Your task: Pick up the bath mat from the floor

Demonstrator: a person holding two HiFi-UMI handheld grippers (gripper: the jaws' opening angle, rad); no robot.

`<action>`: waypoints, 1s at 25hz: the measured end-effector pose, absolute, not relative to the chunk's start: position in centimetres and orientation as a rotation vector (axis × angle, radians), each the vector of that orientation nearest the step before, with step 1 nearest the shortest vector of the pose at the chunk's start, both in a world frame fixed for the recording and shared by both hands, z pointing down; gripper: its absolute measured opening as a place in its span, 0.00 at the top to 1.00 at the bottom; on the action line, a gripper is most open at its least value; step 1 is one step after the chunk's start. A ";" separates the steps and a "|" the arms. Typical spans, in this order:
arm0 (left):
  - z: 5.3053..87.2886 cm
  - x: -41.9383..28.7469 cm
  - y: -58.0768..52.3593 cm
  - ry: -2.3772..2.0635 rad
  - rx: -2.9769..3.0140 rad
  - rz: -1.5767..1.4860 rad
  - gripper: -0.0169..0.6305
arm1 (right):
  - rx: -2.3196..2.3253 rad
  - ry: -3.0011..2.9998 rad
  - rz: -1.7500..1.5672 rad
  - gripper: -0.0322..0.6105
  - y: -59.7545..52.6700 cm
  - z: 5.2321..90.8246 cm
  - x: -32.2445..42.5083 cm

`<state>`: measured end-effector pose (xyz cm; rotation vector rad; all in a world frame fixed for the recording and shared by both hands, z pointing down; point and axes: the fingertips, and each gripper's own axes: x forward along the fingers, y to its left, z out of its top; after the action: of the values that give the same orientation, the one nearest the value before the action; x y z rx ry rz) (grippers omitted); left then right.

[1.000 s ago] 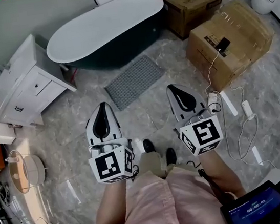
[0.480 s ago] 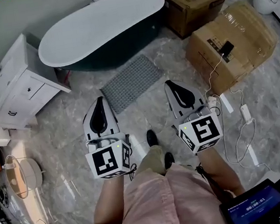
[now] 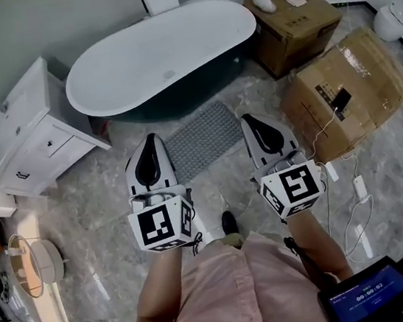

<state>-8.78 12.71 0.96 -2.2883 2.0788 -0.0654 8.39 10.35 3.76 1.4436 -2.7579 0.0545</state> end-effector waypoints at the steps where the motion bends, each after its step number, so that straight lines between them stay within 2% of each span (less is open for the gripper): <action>1: 0.7 -9.3 12.2 2.076 -2.292 -0.058 0.94 | 1.444 -2.758 0.045 0.92 9.9 3.3 7.8; 7: 1.8 -10.8 9.5 2.076 -2.324 -0.049 0.94 | 1.441 -2.738 0.024 0.92 7.4 3.2 6.1; 25: 4.4 -10.0 1.3 2.210 -2.228 -0.145 0.94 | 1.295 -2.801 0.073 0.92 -2.8 5.9 7.2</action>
<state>-9.97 1.32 4.37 -2.2280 2.2096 -0.1446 7.16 -2.83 5.91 1.2950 -2.8010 0.0734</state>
